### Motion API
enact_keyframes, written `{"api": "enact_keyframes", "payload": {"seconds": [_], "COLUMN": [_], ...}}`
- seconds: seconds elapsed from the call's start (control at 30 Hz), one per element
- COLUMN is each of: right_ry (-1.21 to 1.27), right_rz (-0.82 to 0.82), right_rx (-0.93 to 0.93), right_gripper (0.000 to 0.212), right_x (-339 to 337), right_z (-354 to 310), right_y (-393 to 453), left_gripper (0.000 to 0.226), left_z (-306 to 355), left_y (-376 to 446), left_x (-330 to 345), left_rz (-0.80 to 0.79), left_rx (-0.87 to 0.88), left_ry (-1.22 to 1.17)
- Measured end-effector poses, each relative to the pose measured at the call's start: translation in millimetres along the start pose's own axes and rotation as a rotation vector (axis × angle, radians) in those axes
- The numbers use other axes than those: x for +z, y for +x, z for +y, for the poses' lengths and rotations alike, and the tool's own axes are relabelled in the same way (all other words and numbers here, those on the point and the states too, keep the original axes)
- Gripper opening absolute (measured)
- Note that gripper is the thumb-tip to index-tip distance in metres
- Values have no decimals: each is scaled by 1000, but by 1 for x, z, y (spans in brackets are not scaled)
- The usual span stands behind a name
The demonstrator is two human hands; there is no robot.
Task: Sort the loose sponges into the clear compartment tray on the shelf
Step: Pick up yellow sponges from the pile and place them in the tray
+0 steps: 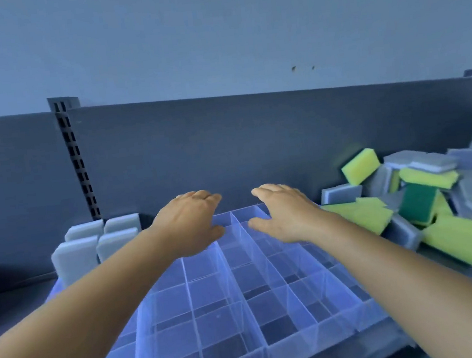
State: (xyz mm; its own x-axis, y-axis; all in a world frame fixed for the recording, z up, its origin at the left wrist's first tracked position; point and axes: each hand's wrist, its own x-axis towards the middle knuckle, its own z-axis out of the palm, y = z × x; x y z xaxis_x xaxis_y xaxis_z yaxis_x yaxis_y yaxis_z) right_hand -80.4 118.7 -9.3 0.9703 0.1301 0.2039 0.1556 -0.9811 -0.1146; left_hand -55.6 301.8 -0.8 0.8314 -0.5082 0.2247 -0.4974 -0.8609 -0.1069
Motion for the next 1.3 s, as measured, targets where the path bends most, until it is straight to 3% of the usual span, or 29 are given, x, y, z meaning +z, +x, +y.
{"api": "enact_keyframes", "payload": {"seconds": [0.67, 1.0, 1.2, 1.3], "right_ry": [48, 278, 357, 409], "right_rz": [-71, -194, -193, -117], "right_rx": [177, 233, 205, 213], "right_gripper": [60, 61, 54, 31], "right_x": [-21, -4, -3, -4], "right_z": [249, 281, 279, 276], "right_y": [-42, -41, -36, -30], "left_gripper": [57, 61, 64, 54], "left_z": [224, 251, 246, 239], "left_y": [141, 165, 172, 174], "left_x": [28, 38, 39, 35], "left_rz": [-139, -351, -296, -220], "left_rx": [117, 55, 22, -46], "left_ry": [-96, -221, -338, -410]}}
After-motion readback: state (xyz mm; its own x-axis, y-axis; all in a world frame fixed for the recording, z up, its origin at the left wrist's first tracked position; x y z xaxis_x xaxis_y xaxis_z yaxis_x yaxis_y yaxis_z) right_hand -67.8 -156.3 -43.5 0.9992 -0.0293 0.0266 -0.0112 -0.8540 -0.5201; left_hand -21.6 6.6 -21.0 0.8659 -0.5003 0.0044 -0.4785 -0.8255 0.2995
